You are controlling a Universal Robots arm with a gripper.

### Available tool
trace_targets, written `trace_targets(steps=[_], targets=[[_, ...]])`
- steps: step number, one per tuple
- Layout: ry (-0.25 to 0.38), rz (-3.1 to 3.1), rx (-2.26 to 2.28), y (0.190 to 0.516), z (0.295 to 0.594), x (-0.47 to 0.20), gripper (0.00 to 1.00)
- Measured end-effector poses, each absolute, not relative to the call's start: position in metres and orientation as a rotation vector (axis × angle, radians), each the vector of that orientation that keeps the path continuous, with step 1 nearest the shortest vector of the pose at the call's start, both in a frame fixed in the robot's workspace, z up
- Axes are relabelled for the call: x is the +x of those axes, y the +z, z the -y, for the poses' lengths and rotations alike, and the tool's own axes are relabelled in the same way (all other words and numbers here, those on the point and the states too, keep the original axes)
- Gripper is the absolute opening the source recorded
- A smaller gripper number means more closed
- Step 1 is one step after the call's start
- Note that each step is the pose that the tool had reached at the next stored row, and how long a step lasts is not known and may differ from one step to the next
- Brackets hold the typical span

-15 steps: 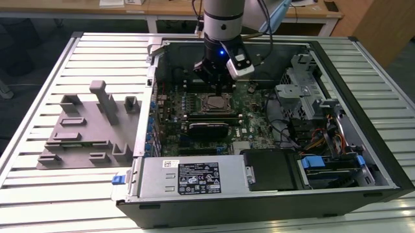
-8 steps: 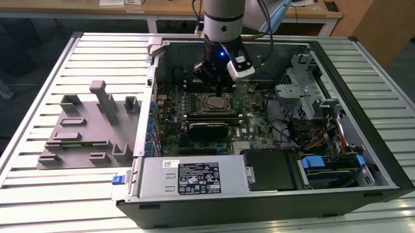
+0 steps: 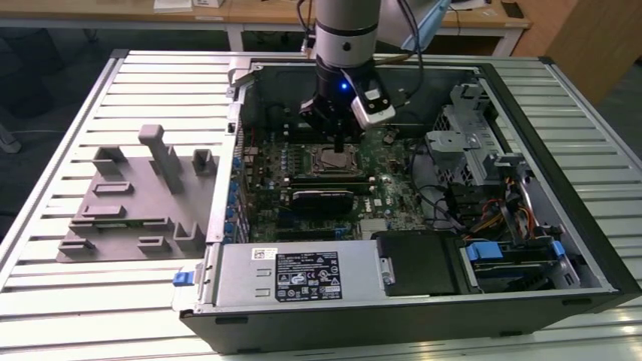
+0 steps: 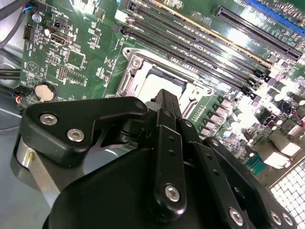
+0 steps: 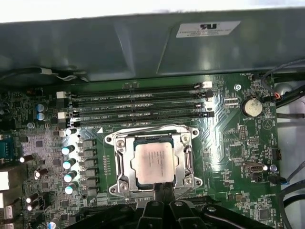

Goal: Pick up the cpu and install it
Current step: 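Install the second cpu locking lever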

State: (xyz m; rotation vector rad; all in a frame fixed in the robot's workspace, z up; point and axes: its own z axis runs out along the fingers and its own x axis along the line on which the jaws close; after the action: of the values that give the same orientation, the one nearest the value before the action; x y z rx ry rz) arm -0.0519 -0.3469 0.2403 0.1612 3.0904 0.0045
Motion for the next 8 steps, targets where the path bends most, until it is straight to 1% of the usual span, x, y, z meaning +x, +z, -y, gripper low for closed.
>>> trace_targets(steps=[8], targets=[[0.005,-3.090,0.161,0.2403,0.3536,-0.0519,0.11]])
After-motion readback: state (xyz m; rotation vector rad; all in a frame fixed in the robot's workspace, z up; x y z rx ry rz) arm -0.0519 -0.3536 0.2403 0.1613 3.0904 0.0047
